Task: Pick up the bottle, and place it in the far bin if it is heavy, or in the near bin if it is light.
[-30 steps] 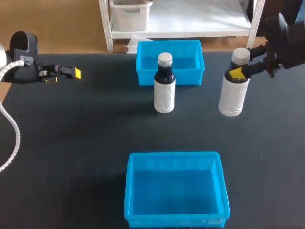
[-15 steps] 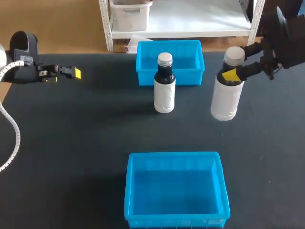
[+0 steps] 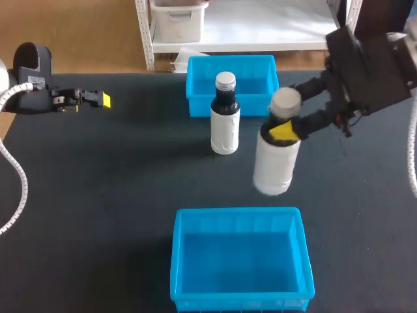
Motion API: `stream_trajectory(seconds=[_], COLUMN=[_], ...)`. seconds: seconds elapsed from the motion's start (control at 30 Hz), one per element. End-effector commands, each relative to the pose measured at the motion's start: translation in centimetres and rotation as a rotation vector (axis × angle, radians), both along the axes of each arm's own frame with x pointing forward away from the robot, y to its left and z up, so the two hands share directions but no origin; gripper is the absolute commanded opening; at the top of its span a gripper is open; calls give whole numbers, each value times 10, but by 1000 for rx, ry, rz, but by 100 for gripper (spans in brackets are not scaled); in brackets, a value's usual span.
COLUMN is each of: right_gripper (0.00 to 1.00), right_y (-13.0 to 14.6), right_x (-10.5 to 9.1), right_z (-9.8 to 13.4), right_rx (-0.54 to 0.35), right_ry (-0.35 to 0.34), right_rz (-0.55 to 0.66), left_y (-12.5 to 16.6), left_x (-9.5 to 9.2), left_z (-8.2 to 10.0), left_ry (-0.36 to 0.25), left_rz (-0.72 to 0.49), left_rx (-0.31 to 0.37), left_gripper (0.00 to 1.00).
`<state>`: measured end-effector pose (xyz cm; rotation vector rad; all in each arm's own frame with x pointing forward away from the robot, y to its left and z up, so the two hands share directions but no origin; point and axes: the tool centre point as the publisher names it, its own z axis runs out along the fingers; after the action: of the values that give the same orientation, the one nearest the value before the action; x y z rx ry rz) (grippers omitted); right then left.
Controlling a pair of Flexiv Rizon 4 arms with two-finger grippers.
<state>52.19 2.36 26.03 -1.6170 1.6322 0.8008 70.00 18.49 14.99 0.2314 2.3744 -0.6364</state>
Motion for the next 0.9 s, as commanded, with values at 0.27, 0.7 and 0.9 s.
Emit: stream_trajectory(seconds=[0.27,0.7,0.9], right_gripper=[0,0,0], right_y=[60,93,98], right_x=[-27,-48,-53], right_z=[-13,-52,-71], right_rx=[24,60,56], right_ry=[45,88,116], right_rz=[191,340,367], left_y=[0,0,0], left_x=[0,0,0], left_z=[0,0,0], left_ry=[0,0,0], left_rz=[0,0,0], left_rx=[0,0,0], left_gripper=[100,100,100])
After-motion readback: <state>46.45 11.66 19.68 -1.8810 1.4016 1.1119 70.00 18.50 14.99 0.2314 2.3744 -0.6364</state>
